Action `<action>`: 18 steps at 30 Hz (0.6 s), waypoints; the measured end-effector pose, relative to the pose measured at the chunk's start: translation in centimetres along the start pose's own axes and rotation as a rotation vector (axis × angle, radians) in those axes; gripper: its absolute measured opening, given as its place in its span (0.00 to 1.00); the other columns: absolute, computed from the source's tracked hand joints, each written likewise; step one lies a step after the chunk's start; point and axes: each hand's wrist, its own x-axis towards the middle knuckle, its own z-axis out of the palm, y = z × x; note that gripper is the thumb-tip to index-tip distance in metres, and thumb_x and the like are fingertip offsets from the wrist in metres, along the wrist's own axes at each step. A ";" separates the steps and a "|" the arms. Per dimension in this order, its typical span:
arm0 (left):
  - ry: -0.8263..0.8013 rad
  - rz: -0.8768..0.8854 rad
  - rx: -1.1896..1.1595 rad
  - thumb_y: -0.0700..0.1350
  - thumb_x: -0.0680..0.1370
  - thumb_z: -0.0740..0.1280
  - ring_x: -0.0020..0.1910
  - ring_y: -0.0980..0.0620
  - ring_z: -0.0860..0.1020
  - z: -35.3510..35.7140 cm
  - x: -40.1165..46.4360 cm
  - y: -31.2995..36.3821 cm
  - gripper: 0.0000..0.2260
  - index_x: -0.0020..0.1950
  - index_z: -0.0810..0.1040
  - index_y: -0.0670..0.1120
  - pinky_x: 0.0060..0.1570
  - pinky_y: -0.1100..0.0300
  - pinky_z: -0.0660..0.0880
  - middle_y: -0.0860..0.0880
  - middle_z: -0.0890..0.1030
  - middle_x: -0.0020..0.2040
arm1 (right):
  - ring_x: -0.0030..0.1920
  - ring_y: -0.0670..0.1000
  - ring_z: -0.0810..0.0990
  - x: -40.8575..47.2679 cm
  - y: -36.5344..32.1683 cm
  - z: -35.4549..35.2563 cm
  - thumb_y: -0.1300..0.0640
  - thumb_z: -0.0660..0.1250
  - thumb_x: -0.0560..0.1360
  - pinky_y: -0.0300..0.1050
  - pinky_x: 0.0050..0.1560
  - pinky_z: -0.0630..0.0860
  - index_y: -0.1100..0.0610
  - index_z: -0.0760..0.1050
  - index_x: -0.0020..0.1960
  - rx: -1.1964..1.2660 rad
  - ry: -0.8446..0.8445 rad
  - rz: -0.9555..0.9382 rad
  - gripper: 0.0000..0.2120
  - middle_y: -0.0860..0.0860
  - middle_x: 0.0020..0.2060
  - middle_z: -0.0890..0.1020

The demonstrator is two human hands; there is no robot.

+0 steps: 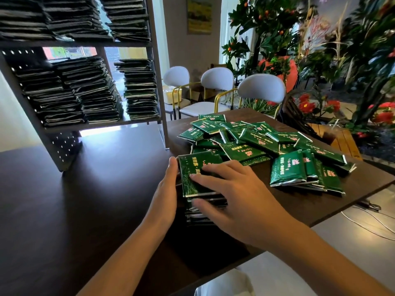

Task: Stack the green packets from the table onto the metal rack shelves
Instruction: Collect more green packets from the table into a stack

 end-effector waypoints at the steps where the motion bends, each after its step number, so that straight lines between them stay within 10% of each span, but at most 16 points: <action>1: -0.015 0.022 0.024 0.56 0.84 0.54 0.52 0.48 0.85 0.0 0.0 0.0 0.20 0.61 0.82 0.49 0.49 0.56 0.79 0.45 0.86 0.54 | 0.66 0.48 0.71 0.1 0.0 -0.5 0.33 0.57 0.76 0.52 0.65 0.71 0.42 0.74 0.71 0.050 -0.030 0.011 0.26 0.43 0.68 0.77; 6: -0.038 0.096 0.176 0.46 0.84 0.59 0.45 0.54 0.85 -0.1 0.2 -0.1 0.13 0.67 0.76 0.50 0.37 0.68 0.77 0.49 0.86 0.50 | 0.66 0.38 0.69 0.9 1.4 -3.2 0.46 0.62 0.80 0.44 0.67 0.67 0.43 0.74 0.70 0.366 0.080 0.214 0.19 0.37 0.64 0.75; 13: 0.002 0.103 0.206 0.50 0.84 0.59 0.43 0.60 0.85 0.0 0.1 -0.6 0.13 0.68 0.75 0.55 0.33 0.74 0.74 0.57 0.86 0.47 | 0.80 0.62 0.51 0.8 9.0 -1.9 0.55 0.63 0.77 0.66 0.78 0.48 0.45 0.59 0.79 -0.411 -0.466 0.585 0.32 0.58 0.79 0.57; 18: -0.017 0.100 0.207 0.50 0.84 0.59 0.42 0.60 0.85 0.1 0.1 -0.6 0.13 0.68 0.75 0.54 0.32 0.73 0.74 0.57 0.86 0.46 | 0.68 0.57 0.72 -0.3 10.4 -0.3 0.58 0.61 0.76 0.54 0.75 0.60 0.49 0.72 0.70 -0.490 -0.366 0.601 0.22 0.52 0.62 0.80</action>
